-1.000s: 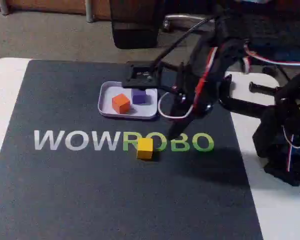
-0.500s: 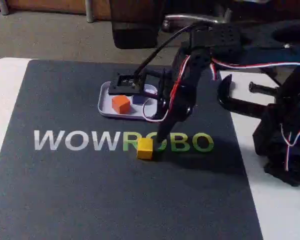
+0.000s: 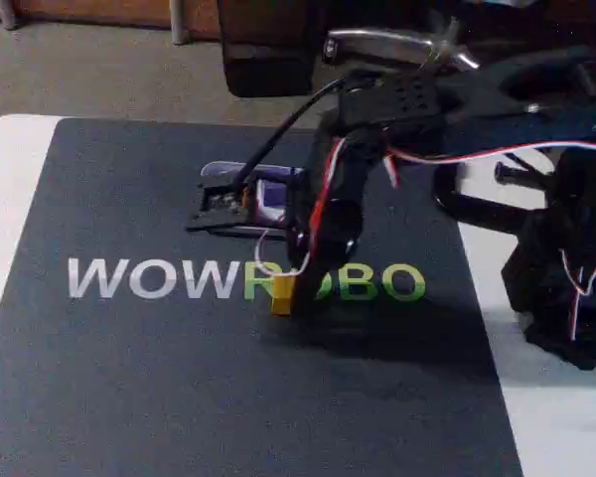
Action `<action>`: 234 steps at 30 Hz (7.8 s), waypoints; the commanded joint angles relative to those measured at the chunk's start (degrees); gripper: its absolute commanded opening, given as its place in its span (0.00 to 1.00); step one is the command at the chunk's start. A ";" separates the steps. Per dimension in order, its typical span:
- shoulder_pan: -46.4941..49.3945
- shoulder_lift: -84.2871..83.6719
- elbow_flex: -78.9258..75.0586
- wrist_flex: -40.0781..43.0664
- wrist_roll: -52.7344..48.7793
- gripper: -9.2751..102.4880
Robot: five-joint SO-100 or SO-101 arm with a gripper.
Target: Move blocks one by one until all three blocks are in the tray.
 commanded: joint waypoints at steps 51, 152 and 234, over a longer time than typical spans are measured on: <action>6.06 -10.63 -5.01 -3.87 -6.68 0.17; 7.65 22.41 12.13 -27.95 0.70 0.35; 9.58 107.40 80.24 11.95 -8.17 0.02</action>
